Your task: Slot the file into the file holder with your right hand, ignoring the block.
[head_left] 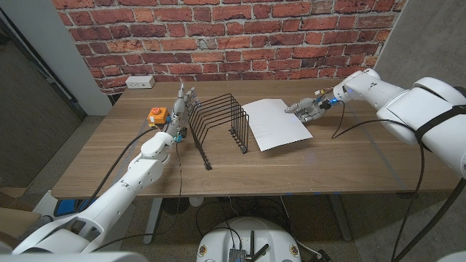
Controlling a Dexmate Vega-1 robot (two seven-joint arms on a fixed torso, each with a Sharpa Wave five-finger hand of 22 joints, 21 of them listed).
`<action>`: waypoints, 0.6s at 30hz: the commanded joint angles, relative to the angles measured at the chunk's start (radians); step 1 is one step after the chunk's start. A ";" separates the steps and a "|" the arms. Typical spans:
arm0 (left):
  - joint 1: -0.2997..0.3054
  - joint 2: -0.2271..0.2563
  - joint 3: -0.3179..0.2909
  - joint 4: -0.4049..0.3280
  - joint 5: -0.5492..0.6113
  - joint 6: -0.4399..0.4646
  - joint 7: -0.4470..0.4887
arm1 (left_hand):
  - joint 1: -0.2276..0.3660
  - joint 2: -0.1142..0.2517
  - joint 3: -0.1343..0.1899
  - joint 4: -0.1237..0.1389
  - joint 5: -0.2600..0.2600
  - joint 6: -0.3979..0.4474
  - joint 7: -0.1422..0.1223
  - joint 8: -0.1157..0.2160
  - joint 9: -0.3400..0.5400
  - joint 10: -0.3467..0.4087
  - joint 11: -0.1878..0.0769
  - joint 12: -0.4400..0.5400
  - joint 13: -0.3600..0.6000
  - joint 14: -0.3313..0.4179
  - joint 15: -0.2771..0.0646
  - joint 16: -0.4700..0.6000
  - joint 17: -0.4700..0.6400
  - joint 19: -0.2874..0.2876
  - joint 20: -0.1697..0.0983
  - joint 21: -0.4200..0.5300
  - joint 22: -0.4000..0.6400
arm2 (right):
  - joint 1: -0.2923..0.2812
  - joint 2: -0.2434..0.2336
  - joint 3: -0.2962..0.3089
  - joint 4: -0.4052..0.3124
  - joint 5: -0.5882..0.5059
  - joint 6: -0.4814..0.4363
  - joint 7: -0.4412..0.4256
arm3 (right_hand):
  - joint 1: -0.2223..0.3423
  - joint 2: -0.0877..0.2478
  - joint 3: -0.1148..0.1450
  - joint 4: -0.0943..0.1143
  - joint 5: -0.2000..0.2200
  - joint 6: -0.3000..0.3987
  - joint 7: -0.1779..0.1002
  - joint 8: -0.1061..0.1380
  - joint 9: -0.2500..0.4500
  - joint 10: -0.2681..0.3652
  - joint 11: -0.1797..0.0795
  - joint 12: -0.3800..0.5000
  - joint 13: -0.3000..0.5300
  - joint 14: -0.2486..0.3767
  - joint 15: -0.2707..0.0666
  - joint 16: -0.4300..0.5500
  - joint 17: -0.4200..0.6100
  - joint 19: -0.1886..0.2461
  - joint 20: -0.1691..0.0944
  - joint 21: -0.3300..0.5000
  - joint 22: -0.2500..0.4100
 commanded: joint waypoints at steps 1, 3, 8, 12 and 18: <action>0.000 0.000 0.000 0.001 0.000 -0.001 0.000 | -0.008 0.000 0.009 0.003 0.006 -0.002 -0.006 0.003 0.005 0.000 -0.009 0.003 0.005 0.011 0.001 0.006 0.002 0.009 -0.001 0.002 0.005 | -0.001 0.003 0.007 0.007 0.010 0.001 -0.015 | 0.025 0.007 -0.001 -0.004 0.006 0.023 -0.004 0.016 0.006 0.044 -0.027 0.008 0.009 0.020 -0.069 -0.003 0.008 0.012 -0.002 0.010 0.002; 0.000 0.000 0.000 0.001 0.000 -0.001 0.000 | -0.008 0.000 0.009 0.003 0.006 -0.002 -0.006 0.003 0.005 -0.001 -0.008 0.002 0.005 0.011 0.001 0.006 0.002 0.009 0.000 0.002 0.005 | -0.002 0.003 0.009 0.009 0.012 0.006 -0.020 | 0.031 0.009 0.000 -0.004 0.005 0.040 -0.017 0.027 0.010 0.051 -0.028 0.009 0.014 0.030 -0.068 -0.005 0.010 0.014 -0.002 0.012 0.002; 0.000 0.000 0.000 0.001 0.000 0.000 0.001 | -0.008 0.000 0.010 0.003 0.006 -0.002 -0.006 0.003 0.005 0.000 -0.008 0.003 0.005 0.010 0.000 0.006 0.002 0.009 -0.001 0.002 0.005 | -0.004 0.005 0.011 0.015 0.017 0.011 -0.033 | 0.038 0.010 -0.001 -0.004 0.002 0.067 -0.029 0.047 0.018 0.063 -0.041 0.011 0.024 0.044 -0.068 -0.010 0.013 0.016 -0.003 0.017 0.003; 0.000 0.000 0.000 0.000 0.000 0.000 0.001 | -0.009 0.000 0.010 0.003 0.006 -0.002 -0.006 0.003 0.005 0.001 -0.009 0.003 0.005 0.010 0.001 0.006 0.002 0.009 0.000 0.002 0.005 | -0.008 0.005 0.016 0.018 0.024 0.026 -0.045 | 0.043 0.011 -0.001 -0.005 0.000 0.081 -0.032 0.058 0.023 0.067 -0.043 0.011 0.028 0.050 -0.068 -0.012 0.014 0.019 -0.003 0.020 0.004; 0.000 0.000 0.000 0.000 0.000 0.000 0.001 | -0.009 0.000 0.011 0.003 0.006 -0.001 -0.006 0.003 0.005 -0.001 -0.009 0.003 0.005 0.010 0.001 0.006 0.002 0.009 0.000 0.002 0.005 | -0.009 0.009 0.016 0.024 0.031 0.036 -0.068 | 0.046 0.010 -0.003 -0.004 -0.002 0.084 -0.030 0.066 0.028 0.072 -0.043 0.009 0.034 0.055 -0.067 -0.018 0.016 0.015 -0.003 0.021 0.004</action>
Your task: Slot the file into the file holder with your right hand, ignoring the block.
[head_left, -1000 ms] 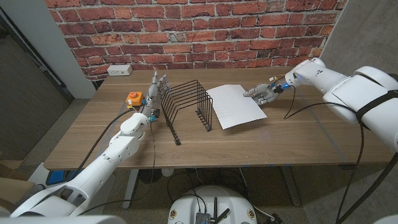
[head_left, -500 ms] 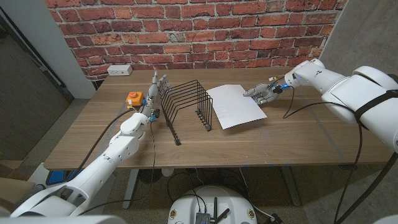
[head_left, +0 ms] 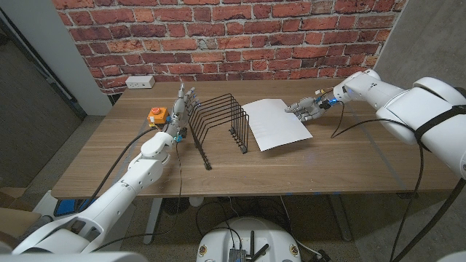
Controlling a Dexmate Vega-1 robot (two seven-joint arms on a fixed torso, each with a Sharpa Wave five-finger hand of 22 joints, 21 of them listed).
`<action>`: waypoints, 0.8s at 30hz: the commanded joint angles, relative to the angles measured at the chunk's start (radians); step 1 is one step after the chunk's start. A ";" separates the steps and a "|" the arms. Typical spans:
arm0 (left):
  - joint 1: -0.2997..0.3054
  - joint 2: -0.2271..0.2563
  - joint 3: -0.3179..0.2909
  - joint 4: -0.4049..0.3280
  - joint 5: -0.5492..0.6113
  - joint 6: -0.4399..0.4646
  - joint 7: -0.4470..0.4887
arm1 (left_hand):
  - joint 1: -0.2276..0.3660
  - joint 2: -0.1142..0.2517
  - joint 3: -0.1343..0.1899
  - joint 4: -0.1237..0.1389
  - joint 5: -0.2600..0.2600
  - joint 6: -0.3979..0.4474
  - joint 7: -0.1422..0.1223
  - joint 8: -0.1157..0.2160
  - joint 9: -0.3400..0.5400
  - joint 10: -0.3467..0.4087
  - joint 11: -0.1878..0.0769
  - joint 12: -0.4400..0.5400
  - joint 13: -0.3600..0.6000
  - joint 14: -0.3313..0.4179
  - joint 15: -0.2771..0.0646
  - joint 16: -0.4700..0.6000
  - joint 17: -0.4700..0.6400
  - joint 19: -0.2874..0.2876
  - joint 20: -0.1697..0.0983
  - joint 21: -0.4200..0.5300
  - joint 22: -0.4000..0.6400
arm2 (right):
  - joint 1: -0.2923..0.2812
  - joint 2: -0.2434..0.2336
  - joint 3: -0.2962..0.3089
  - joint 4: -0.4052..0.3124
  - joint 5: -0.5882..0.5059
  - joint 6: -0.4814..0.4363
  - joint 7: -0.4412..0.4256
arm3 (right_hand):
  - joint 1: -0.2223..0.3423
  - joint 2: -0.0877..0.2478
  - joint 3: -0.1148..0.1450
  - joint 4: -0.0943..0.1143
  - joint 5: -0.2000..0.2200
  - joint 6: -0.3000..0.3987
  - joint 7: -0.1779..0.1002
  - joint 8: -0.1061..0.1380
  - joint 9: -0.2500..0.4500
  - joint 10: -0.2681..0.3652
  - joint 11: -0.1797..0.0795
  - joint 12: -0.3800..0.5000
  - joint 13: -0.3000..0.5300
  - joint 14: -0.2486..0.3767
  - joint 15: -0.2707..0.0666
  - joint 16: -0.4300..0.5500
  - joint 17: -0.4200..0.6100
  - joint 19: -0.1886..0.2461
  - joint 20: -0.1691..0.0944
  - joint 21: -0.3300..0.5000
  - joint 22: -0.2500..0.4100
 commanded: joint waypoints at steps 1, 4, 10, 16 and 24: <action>0.000 0.000 0.000 -0.001 0.000 0.000 0.001 | -0.009 0.000 0.006 -0.001 0.006 -0.001 -0.005 0.003 0.005 0.000 -0.009 0.003 0.005 0.010 0.002 0.006 0.002 0.009 0.000 0.002 0.005 | -0.006 0.005 0.004 0.012 0.014 0.024 -0.038 | 0.012 0.002 -0.004 -0.003 -0.003 0.007 0.003 0.012 0.006 0.012 -0.006 -0.001 0.007 0.015 -0.045 -0.007 0.003 0.005 0.001 0.005 0.004; 0.000 0.000 0.000 0.000 0.000 0.000 0.000 | -0.009 -0.001 0.007 -0.001 0.006 -0.001 -0.005 0.003 0.005 0.001 -0.010 0.003 0.005 0.010 0.002 0.006 0.002 0.009 0.000 0.002 0.005 | -0.006 0.006 0.005 0.013 0.020 0.025 -0.045 | 0.011 0.001 -0.006 -0.001 -0.005 0.004 0.009 0.014 0.009 0.013 0.001 -0.006 0.008 0.016 -0.044 -0.012 0.003 0.004 0.002 0.007 0.004; 0.000 0.000 0.000 0.000 0.000 0.000 0.000 | -0.009 -0.001 0.007 -0.001 0.006 -0.001 -0.005 0.003 0.005 0.001 -0.009 0.003 0.005 0.011 0.002 0.006 0.002 0.009 0.000 0.002 0.005 | -0.005 0.006 0.003 0.014 0.027 0.027 -0.047 | 0.006 0.001 -0.009 0.003 -0.008 0.004 0.012 0.019 0.012 0.015 0.010 -0.017 -0.001 0.015 -0.042 -0.020 0.003 0.011 0.003 0.011 0.002; 0.001 0.001 0.000 -0.002 0.000 0.000 0.001 | -0.009 -0.001 0.008 -0.001 0.006 -0.002 -0.005 0.003 0.005 0.000 -0.009 0.003 0.005 0.010 0.002 0.006 0.002 0.009 0.000 0.002 0.005 | -0.006 0.006 0.003 0.014 0.033 0.026 -0.049 | 0.011 0.010 -0.007 0.005 -0.010 0.024 0.008 0.027 0.007 0.041 0.010 -0.027 -0.015 0.038 -0.044 -0.019 0.007 0.031 0.004 0.019 -0.002; 0.001 0.001 0.000 -0.001 0.000 0.000 0.001 | -0.009 -0.001 0.008 -0.001 0.006 -0.002 -0.006 0.003 0.005 0.001 -0.009 0.003 0.005 0.011 0.001 0.006 0.002 0.009 0.000 0.002 0.005 | -0.007 0.004 0.005 0.014 0.039 0.022 -0.046 | 0.030 0.018 -0.003 0.000 -0.016 0.068 -0.006 0.048 0.001 0.095 -0.008 -0.024 -0.014 0.092 -0.047 -0.011 0.014 0.057 0.002 0.033 -0.004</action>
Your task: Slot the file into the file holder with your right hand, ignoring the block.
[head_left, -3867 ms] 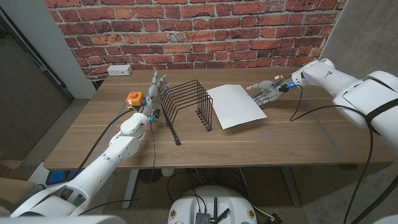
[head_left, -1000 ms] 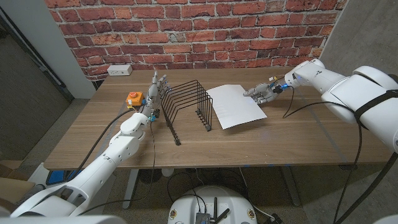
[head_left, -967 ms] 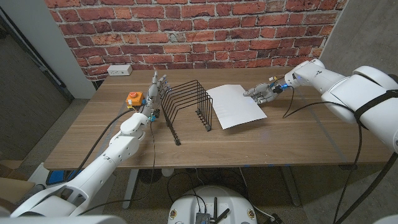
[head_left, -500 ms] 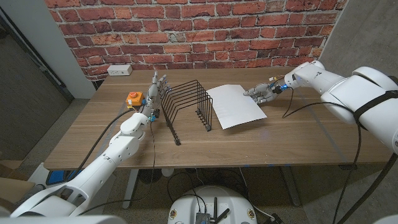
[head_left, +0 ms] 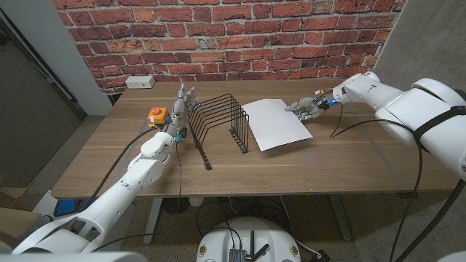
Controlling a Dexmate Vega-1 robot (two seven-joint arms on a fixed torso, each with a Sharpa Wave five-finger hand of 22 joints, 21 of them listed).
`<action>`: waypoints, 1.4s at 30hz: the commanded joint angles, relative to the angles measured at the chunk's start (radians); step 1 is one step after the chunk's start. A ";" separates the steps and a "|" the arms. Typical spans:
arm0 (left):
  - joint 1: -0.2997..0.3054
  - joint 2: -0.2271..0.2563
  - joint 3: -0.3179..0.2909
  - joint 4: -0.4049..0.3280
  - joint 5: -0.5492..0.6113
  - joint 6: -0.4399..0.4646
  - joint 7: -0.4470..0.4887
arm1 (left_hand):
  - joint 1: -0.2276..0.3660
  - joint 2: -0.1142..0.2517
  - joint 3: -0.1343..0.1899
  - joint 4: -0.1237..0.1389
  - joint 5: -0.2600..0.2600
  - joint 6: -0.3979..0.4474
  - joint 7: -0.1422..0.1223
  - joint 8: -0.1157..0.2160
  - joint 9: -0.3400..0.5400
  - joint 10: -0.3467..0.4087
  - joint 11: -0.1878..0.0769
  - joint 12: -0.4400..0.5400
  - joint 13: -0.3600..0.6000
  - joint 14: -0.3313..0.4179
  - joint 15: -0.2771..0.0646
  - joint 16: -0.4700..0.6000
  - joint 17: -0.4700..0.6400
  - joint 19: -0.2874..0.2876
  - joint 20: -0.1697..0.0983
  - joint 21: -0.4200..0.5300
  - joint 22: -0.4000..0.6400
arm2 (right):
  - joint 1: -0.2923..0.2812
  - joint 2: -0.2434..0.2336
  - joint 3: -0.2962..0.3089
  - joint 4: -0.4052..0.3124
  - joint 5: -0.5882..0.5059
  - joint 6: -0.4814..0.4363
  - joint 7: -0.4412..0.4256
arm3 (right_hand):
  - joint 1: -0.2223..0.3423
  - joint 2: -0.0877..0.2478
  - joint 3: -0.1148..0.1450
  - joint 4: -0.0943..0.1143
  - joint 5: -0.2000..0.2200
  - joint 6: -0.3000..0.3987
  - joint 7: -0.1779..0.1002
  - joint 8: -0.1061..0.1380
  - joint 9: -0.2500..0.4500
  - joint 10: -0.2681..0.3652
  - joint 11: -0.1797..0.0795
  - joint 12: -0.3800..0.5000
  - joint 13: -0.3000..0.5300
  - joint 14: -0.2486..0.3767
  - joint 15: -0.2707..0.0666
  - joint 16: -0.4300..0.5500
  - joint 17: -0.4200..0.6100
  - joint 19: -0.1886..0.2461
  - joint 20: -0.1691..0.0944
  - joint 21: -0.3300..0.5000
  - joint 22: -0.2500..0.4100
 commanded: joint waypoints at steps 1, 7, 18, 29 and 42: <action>0.001 0.000 0.000 -0.001 0.000 0.000 0.000 | -0.009 -0.001 0.003 0.004 0.006 -0.002 -0.006 0.003 0.005 0.001 -0.009 0.003 0.005 0.011 0.001 0.006 0.002 0.009 0.000 0.002 0.005 | -0.002 -0.002 0.000 0.001 0.009 0.002 0.001 | 0.020 0.006 0.000 -0.004 -0.006 0.029 -0.002 0.017 -0.001 0.034 -0.019 -0.003 0.005 0.034 -0.019 0.007 0.007 0.017 -0.001 0.011 -0.001; 0.000 0.000 0.000 -0.001 0.000 0.000 0.000 | -0.009 -0.001 0.003 0.004 0.006 -0.002 -0.006 0.003 0.005 0.001 -0.009 0.003 0.005 0.010 0.001 0.006 0.002 0.010 0.000 0.002 0.005 | -0.004 -0.003 0.006 0.002 0.016 0.000 0.002 | 0.027 0.008 0.000 -0.005 -0.010 0.042 -0.009 0.025 -0.003 0.057 -0.023 -0.001 0.010 0.057 -0.019 0.008 0.011 0.030 -0.001 0.020 0.000; 0.001 0.000 0.000 -0.001 0.000 0.000 0.000 | -0.009 -0.002 0.004 0.004 0.005 -0.002 -0.006 0.003 0.005 0.002 -0.010 0.004 0.005 0.011 0.000 0.006 0.002 0.009 -0.001 0.002 0.005 | -0.007 -0.001 0.010 0.005 0.026 0.007 -0.006 | 0.006 0.003 -0.012 0.008 -0.019 0.021 0.005 0.014 -0.016 0.040 -0.007 -0.027 0.007 0.048 -0.013 -0.014 0.009 0.023 -0.003 0.020 -0.001; 0.000 0.000 0.000 0.000 0.000 0.000 0.000 | -0.009 -0.002 0.005 0.004 0.005 -0.002 -0.005 0.003 0.005 0.001 -0.009 0.003 0.005 0.010 0.002 0.006 0.002 0.009 0.000 0.002 0.005 | -0.008 0.000 0.008 0.004 0.029 0.007 -0.004 | 0.018 0.020 -0.005 0.005 -0.025 0.052 -0.008 0.031 -0.021 0.076 -0.022 -0.033 0.012 0.073 -0.019 -0.018 0.016 0.037 -0.001 0.029 -0.002; 0.000 0.000 0.000 0.000 0.000 -0.001 0.000 | -0.009 -0.002 0.006 0.004 0.005 -0.002 -0.005 0.003 0.005 0.001 -0.010 0.003 0.005 0.011 0.002 0.006 0.002 0.009 0.000 0.002 0.005 | -0.005 0.005 0.007 0.005 0.030 0.010 -0.021 | 0.048 0.029 0.003 -0.007 -0.034 0.103 -0.028 0.055 -0.032 0.127 -0.040 -0.026 0.029 0.123 -0.020 -0.015 0.027 0.057 -0.002 0.046 0.001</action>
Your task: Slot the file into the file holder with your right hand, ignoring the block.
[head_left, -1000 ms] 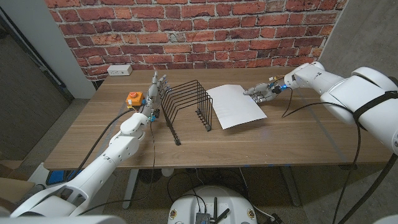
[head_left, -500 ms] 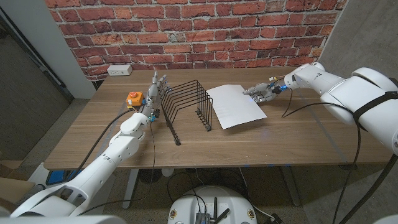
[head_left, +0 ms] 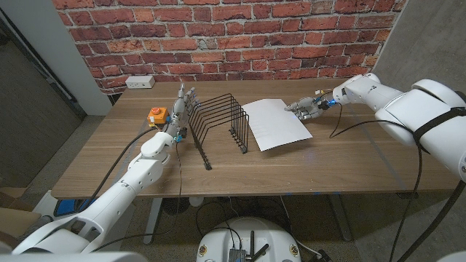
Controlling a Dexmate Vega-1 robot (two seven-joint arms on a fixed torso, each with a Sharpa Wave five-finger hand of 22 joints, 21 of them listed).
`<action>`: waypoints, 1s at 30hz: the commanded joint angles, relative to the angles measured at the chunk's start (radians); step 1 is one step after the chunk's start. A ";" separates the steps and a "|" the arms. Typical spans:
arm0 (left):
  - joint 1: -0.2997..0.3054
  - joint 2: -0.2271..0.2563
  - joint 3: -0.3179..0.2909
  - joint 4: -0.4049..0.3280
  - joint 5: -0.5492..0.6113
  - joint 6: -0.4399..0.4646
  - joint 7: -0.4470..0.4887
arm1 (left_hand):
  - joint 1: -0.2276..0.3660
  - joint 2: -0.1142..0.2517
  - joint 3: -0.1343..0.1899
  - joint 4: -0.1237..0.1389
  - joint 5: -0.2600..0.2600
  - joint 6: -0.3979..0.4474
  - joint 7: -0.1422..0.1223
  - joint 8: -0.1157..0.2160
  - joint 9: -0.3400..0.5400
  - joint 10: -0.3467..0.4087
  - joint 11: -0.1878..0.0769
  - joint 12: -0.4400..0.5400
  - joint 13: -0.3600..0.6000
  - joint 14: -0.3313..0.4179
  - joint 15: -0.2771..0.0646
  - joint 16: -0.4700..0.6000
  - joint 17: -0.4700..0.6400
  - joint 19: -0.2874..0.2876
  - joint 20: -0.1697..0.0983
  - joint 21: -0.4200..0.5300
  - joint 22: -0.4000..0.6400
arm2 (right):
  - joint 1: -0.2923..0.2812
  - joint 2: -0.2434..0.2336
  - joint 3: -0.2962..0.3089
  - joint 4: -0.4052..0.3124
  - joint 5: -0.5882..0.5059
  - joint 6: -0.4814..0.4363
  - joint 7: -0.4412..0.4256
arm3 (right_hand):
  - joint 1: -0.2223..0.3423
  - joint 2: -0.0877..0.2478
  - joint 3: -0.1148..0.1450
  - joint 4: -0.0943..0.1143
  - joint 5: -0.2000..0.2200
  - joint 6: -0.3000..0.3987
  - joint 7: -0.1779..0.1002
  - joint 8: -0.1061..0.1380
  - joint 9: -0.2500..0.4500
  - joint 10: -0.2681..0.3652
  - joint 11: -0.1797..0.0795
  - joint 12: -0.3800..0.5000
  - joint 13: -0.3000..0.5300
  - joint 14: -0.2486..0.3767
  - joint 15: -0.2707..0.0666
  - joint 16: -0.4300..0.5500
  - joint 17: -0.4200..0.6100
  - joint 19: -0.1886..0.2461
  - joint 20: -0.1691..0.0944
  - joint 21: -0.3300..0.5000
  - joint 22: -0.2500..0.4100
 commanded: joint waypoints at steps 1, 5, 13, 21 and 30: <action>0.000 0.000 0.000 0.001 0.000 0.000 0.000 | -0.009 -0.002 0.006 0.004 0.005 -0.002 -0.006 0.003 0.005 0.001 -0.009 0.003 0.005 0.011 0.002 0.006 0.002 0.009 -0.001 0.002 0.005 | 0.002 0.004 -0.001 0.001 0.002 0.003 -0.011 | 0.018 0.000 0.004 -0.008 -0.005 0.028 -0.008 0.015 -0.002 0.038 -0.016 0.009 0.009 0.019 0.001 0.000 0.007 0.011 -0.002 0.013 0.003; 0.001 0.000 0.000 0.000 0.000 0.000 0.000 | -0.009 -0.002 0.007 0.004 0.005 -0.001 -0.005 0.003 0.005 0.000 -0.011 0.003 0.005 0.010 0.002 0.006 0.002 0.009 0.000 0.002 0.005 | 0.005 0.003 -0.001 0.001 0.003 0.002 -0.006 | 0.021 0.004 0.005 -0.008 -0.008 0.039 -0.012 0.022 -0.005 0.052 -0.020 0.010 0.011 0.031 0.001 0.000 0.010 0.015 -0.002 0.018 0.004; 0.001 0.000 0.000 0.000 0.000 0.000 0.000 | -0.009 -0.003 0.007 0.004 0.005 -0.001 -0.005 0.003 0.005 0.001 -0.010 0.003 0.005 0.010 0.001 0.006 0.002 0.009 -0.001 0.002 0.005 | 0.013 -0.004 -0.001 -0.001 0.001 0.001 0.018 | 0.027 0.008 0.006 -0.009 -0.014 0.055 -0.016 0.030 -0.011 0.066 -0.024 0.010 0.018 0.042 0.001 -0.003 0.013 0.020 -0.002 0.025 0.006; 0.000 0.000 0.000 0.001 0.000 -0.001 -0.001 | -0.009 -0.003 0.008 0.004 0.005 -0.001 -0.005 0.003 0.005 0.000 -0.009 0.003 0.005 0.010 0.002 0.006 0.002 0.009 0.000 0.002 0.005 | 0.017 -0.011 0.002 -0.003 0.000 -0.004 0.048 | 0.031 0.016 0.008 -0.007 -0.019 0.068 -0.018 0.039 -0.013 0.081 -0.028 0.007 0.018 0.055 0.002 -0.005 0.017 0.025 -0.002 0.032 0.007; -0.001 0.000 0.000 0.001 0.000 0.000 -0.001 | -0.010 -0.003 0.008 0.004 0.005 -0.001 -0.006 0.003 0.005 0.000 -0.009 0.002 0.005 0.010 0.002 0.006 0.002 0.009 0.000 0.002 0.005 | 0.018 -0.020 0.010 -0.007 0.002 -0.015 0.088 | 0.025 0.022 0.008 -0.001 -0.023 0.075 -0.016 0.043 -0.017 0.086 -0.028 0.004 0.020 0.060 0.004 -0.008 0.019 0.025 -0.002 0.035 0.007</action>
